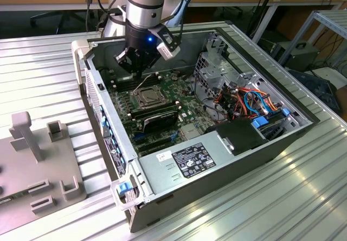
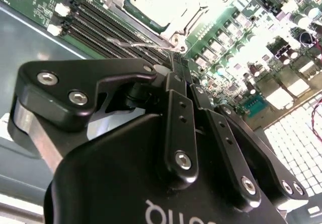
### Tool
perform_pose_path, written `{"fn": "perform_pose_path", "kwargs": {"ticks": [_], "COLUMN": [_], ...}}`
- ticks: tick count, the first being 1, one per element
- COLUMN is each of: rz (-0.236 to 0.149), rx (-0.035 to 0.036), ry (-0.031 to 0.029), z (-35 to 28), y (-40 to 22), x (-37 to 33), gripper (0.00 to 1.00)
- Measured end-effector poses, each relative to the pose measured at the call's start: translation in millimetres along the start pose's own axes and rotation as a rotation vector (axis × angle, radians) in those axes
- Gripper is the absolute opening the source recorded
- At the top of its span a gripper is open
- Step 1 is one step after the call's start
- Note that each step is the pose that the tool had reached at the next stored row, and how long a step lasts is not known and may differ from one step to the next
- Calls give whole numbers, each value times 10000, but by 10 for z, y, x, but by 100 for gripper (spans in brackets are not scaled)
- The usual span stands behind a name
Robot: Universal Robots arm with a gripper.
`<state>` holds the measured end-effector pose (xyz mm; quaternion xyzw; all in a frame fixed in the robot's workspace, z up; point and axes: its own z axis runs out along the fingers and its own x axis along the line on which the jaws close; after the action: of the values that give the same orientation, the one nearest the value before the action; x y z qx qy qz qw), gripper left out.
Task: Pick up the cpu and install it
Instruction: 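Install the first cpu locking lever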
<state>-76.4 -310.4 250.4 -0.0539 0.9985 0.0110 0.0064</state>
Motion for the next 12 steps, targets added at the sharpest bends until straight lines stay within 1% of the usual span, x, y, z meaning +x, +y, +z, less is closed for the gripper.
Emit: {"fn": "perform_pose_path", "kwargs": {"ticks": [1, 2, 3, 4, 8, 9, 11, 12], "rz": [3, 4, 5, 6, 15, 16, 18, 19], "rx": [-274, -386, -467, -498, -503, -507, -514, -517], "ry": [-30, -41, -49, -56, -54, -55, -55, -56], "z": [1, 2, 4, 15, 68, 87, 101, 111], "y": [0, 0, -1, -2, -7, -10, -13, -17], "x": [0, 0, 0, -3, -29, -49, -76, -107], "gripper": [11, 11, 11, 11, 11, 11, 11, 11]}}
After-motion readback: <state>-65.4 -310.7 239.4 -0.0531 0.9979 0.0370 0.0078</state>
